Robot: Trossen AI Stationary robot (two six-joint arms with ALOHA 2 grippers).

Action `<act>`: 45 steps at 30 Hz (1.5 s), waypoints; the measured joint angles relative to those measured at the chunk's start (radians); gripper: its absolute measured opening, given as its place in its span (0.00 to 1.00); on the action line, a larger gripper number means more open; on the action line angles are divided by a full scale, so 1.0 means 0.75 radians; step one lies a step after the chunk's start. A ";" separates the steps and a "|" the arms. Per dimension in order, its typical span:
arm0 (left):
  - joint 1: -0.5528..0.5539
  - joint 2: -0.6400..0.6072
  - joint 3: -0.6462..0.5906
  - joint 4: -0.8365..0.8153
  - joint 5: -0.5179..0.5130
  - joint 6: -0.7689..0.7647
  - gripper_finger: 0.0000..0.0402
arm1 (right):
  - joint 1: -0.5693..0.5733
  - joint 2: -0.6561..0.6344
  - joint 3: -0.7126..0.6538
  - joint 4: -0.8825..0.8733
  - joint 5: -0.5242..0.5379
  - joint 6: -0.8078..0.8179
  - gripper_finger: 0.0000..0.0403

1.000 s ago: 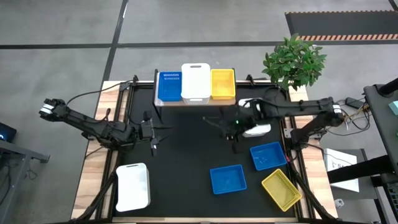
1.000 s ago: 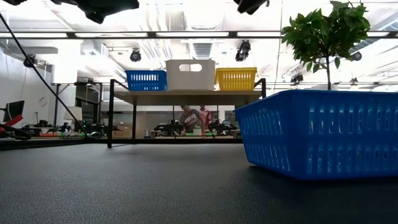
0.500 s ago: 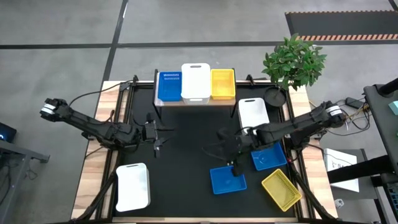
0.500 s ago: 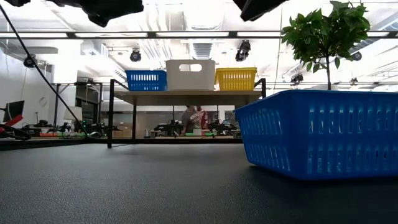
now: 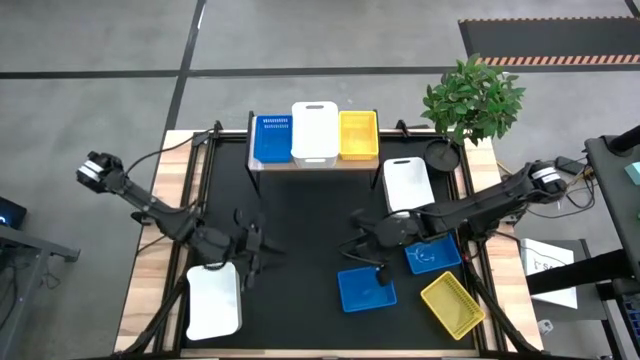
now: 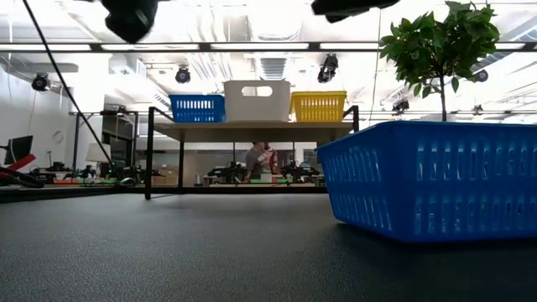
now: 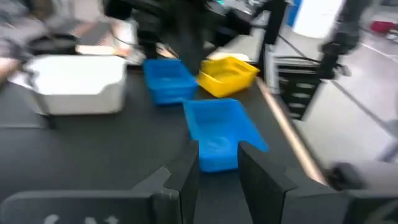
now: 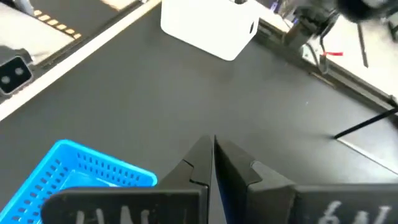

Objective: Stack baskets on shelf by color
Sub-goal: Stack the bottom white bin on the white bin on the shelf

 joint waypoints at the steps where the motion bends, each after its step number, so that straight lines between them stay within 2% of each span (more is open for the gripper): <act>1: -0.030 0.014 0.035 -0.047 0.000 -0.046 0.23 | 0.000 -0.019 -0.013 0.000 0.000 -0.006 0.03; 5: -0.136 0.090 0.197 -0.331 0.000 -0.315 0.23 | 0.000 -0.101 -0.069 0.049 -0.001 -0.039 0.03; 9: -0.202 0.235 0.411 -0.744 0.009 -0.722 0.23 | -0.001 -0.158 -0.105 0.084 -0.002 -0.066 0.03; 10: -0.215 0.282 0.470 -0.868 0.047 -0.816 0.23 | -0.001 -0.163 -0.112 0.092 -0.003 -0.066 0.03; 12: -0.244 0.386 0.589 -1.093 0.173 -0.952 0.23 | -0.001 -0.173 -0.123 0.096 -0.004 -0.060 0.03; 18: -0.379 0.681 0.977 -1.780 0.702 -1.163 0.19 | -0.001 -0.174 -0.135 0.094 -0.005 -0.041 0.03; 20: -0.442 0.744 1.080 -1.896 0.770 -1.166 0.15 | -0.001 -0.170 -0.135 0.094 -0.005 -0.041 0.03; 24: -0.575 0.792 1.145 -1.862 0.623 -1.235 0.08 | -0.001 -0.169 -0.137 0.094 -0.009 -0.034 0.03; 28: -0.659 0.810 1.110 -1.766 0.638 -1.402 0.08 | -0.001 -0.168 -0.138 0.092 -0.015 -0.032 0.03; 31: -0.695 0.810 1.092 -1.723 0.649 -1.474 0.15 | 0.000 -0.168 -0.139 0.082 -0.015 -0.026 0.03; 35: -0.713 0.810 1.087 -1.744 0.653 -1.476 0.27 | 0.000 -0.167 -0.143 0.067 -0.017 0.001 0.03; 40: -0.745 0.819 1.062 -1.746 0.654 -1.324 0.43 | 0.000 -0.167 -0.147 0.048 -0.020 0.023 0.03; 45: -0.757 0.860 0.984 -1.695 0.578 -1.263 0.48 | 0.006 -0.167 -0.148 0.033 -0.025 0.040 0.03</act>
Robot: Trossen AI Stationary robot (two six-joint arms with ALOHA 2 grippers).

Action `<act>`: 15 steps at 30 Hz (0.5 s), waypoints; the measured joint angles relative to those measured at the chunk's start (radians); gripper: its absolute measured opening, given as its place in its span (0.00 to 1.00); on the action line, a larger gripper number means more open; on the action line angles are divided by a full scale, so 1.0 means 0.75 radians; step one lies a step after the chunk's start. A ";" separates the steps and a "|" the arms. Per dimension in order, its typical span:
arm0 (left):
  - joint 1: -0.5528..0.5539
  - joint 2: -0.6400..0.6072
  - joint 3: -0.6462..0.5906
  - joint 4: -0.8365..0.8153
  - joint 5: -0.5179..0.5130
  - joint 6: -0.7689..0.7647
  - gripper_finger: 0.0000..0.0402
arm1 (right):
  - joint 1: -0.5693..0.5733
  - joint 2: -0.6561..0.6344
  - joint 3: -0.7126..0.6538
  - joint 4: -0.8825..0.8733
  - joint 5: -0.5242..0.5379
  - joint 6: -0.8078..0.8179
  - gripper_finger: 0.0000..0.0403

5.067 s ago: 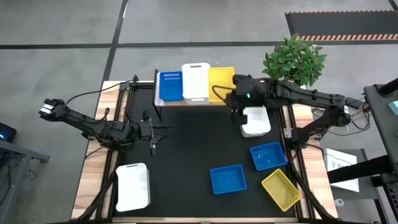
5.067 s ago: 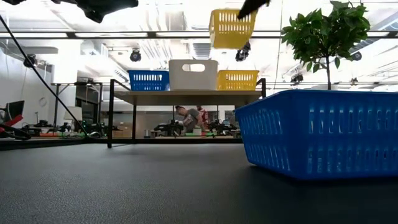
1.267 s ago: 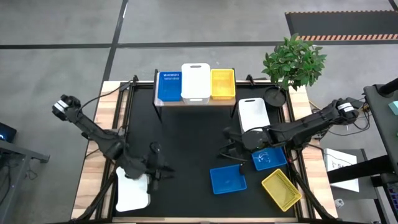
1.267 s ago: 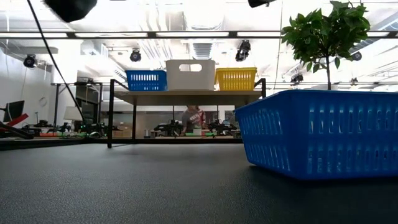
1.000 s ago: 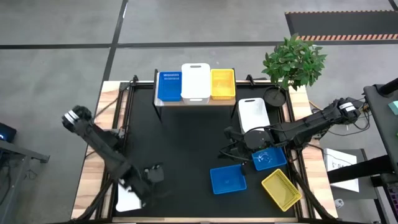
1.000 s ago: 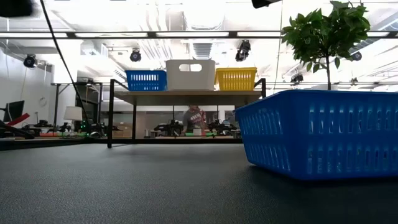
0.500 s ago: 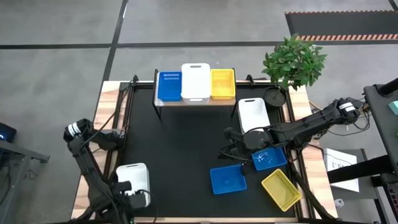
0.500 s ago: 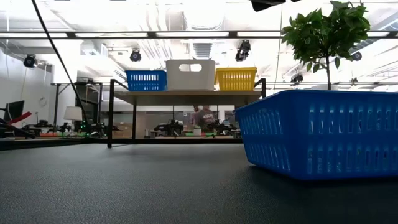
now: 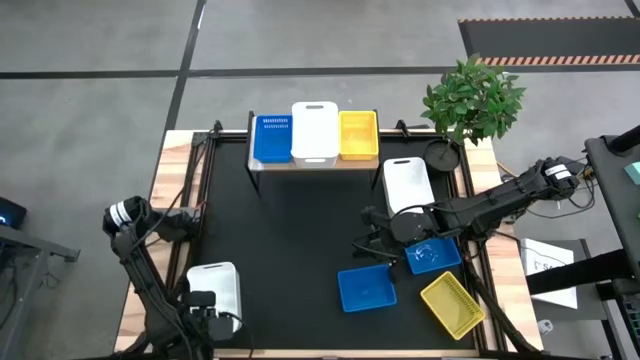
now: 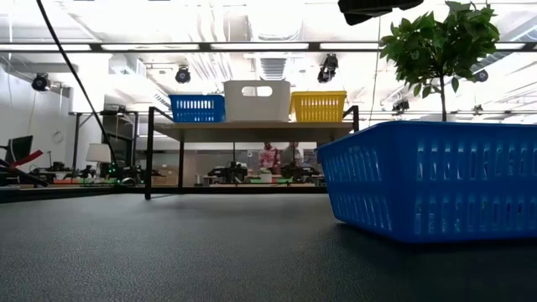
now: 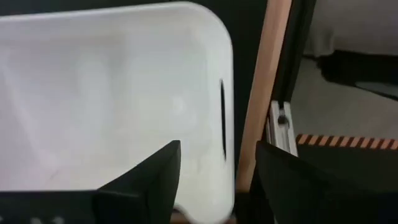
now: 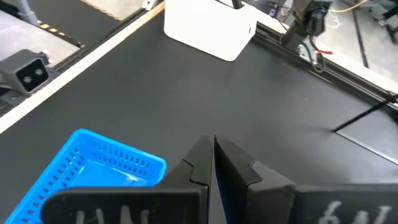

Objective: Stack baskets on shelf by color
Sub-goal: Stack the bottom white bin on the white bin on the shelf

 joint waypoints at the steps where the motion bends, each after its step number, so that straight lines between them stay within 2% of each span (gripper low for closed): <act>1: 0.000 0.007 -0.018 0.037 -0.007 0.001 0.48 | 0.000 0.000 0.000 0.000 -0.011 -0.001 0.03; 7: 0.000 0.051 -0.097 0.218 -0.012 0.001 0.45 | 0.004 0.000 0.001 0.000 -0.024 -0.008 0.03; 11: 0.000 0.073 -0.104 0.250 -0.012 0.001 0.36 | 0.004 0.000 0.001 0.000 -0.024 -0.010 0.03; 15: 0.000 0.074 -0.104 0.251 -0.012 0.002 0.22 | 0.004 0.000 0.002 0.000 -0.024 -0.010 0.03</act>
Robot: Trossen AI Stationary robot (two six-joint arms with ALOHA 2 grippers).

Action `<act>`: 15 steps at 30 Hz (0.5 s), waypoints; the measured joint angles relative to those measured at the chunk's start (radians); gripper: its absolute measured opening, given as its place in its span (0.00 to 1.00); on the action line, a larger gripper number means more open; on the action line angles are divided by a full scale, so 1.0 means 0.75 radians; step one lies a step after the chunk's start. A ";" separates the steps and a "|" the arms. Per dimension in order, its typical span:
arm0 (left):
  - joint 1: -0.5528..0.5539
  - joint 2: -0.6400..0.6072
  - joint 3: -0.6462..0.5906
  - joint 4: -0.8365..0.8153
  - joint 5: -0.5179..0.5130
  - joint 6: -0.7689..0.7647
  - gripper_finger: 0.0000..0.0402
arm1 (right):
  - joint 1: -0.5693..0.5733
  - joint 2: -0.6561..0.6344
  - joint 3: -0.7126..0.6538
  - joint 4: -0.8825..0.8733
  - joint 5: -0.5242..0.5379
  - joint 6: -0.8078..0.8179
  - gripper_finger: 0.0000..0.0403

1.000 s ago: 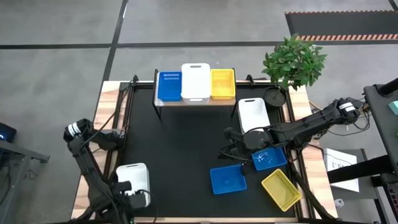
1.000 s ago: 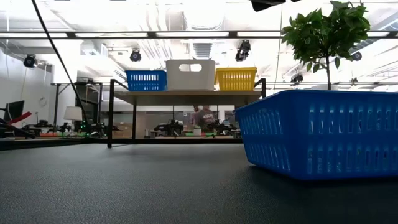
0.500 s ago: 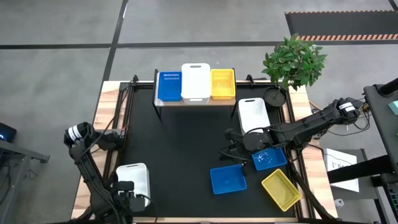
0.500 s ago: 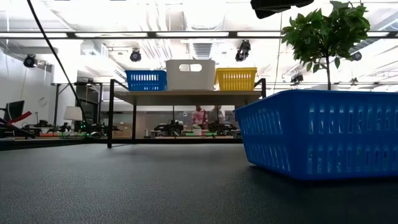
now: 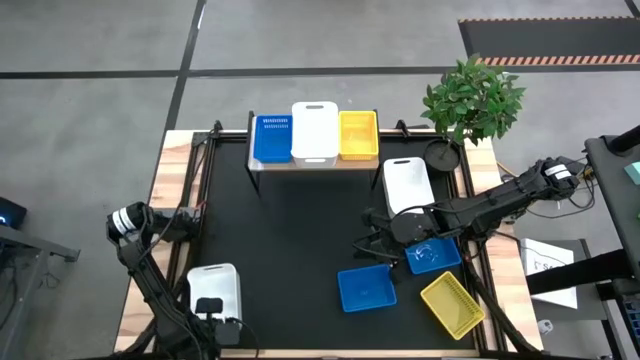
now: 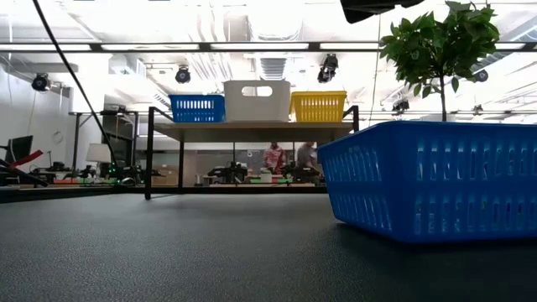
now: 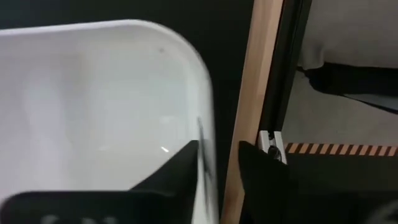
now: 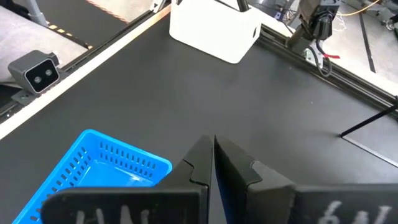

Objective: Stack baskets on shelf by color
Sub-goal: Stack the bottom white bin on the white bin on the shelf

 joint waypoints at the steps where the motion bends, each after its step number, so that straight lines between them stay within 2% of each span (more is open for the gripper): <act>1: 0.000 0.000 0.000 0.000 0.000 0.000 0.18 | 0.000 0.000 0.000 0.000 0.000 0.000 0.03; 5: 0.016 -0.001 0.003 0.001 0.050 -0.001 0.02 | 0.001 0.000 0.001 -0.001 0.000 0.000 0.03; 15: 0.184 -0.025 0.087 -0.015 0.052 0.075 0.00 | 0.078 -0.055 -0.013 -0.029 0.010 -0.001 0.03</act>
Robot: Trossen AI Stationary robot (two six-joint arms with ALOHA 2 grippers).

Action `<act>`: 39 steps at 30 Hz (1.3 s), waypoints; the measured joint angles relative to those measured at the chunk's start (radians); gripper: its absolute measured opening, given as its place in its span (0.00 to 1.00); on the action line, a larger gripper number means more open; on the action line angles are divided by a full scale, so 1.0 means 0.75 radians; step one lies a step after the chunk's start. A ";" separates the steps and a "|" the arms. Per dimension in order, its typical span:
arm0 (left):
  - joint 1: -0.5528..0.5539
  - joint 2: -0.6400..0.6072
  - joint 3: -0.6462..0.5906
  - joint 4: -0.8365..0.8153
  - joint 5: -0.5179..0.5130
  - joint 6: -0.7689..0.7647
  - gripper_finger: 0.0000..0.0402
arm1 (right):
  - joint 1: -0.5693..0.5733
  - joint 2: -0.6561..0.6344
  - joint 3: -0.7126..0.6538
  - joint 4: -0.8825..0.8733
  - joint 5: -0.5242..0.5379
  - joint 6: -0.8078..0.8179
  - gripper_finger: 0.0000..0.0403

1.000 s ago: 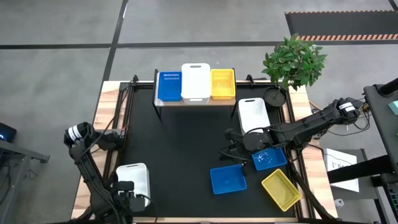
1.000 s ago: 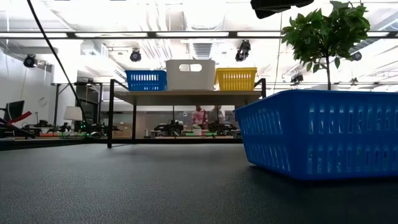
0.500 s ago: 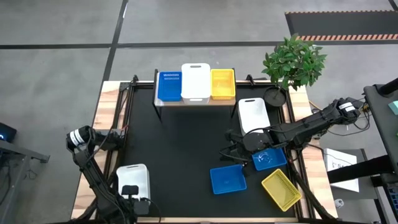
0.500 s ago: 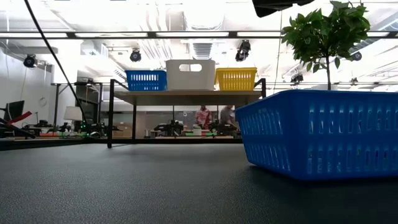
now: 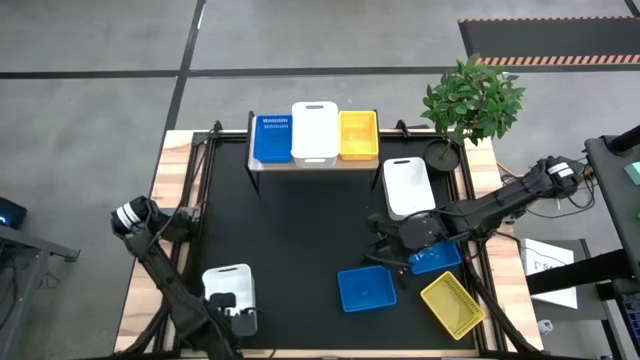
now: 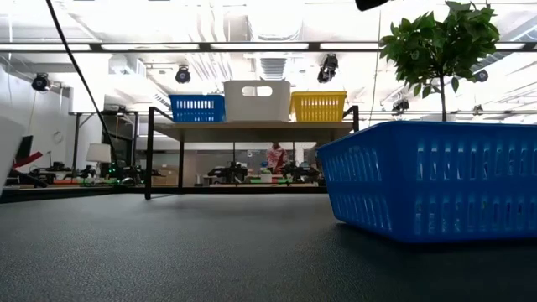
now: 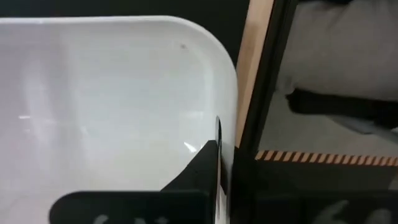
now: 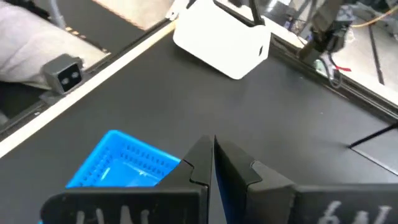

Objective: Stack baskets on shelf by color
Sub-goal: Stack the bottom white bin on the white bin on the shelf

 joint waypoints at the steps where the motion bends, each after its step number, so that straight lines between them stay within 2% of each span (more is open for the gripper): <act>1: 0.019 -0.007 0.012 -0.003 -0.002 0.015 0.00 | 0.012 -0.004 -0.005 0.001 0.000 -0.001 0.03; 4: 0.060 -0.033 0.050 -0.004 -0.054 0.089 0.00 | 0.040 -0.009 -0.027 0.066 0.000 -0.046 0.03; 12: 0.182 -0.062 0.224 -0.088 -0.106 0.320 0.00 | 0.000 -0.040 -0.239 0.487 -0.011 -0.211 0.03; 19: 0.245 -0.062 0.420 -0.258 -0.130 0.460 0.00 | -0.077 -0.226 -0.359 0.491 -0.006 -0.092 0.03; 24: 0.249 -0.062 0.653 -0.314 -0.101 0.531 0.00 | -0.065 -0.369 -0.439 0.497 0.001 -0.042 0.03; 27: 0.253 -0.062 0.803 -0.308 -0.112 0.645 0.00 | -0.065 -0.426 -0.472 0.496 0.001 -0.034 0.03; 32: 0.275 -0.063 1.005 -0.311 -0.259 0.884 0.00 | -0.065 -0.477 -0.507 0.490 0.001 -0.016 0.03; 39: 0.342 -0.065 1.202 -0.298 -0.553 1.363 0.00 | -0.065 -0.475 -0.507 0.494 0.002 -0.001 0.03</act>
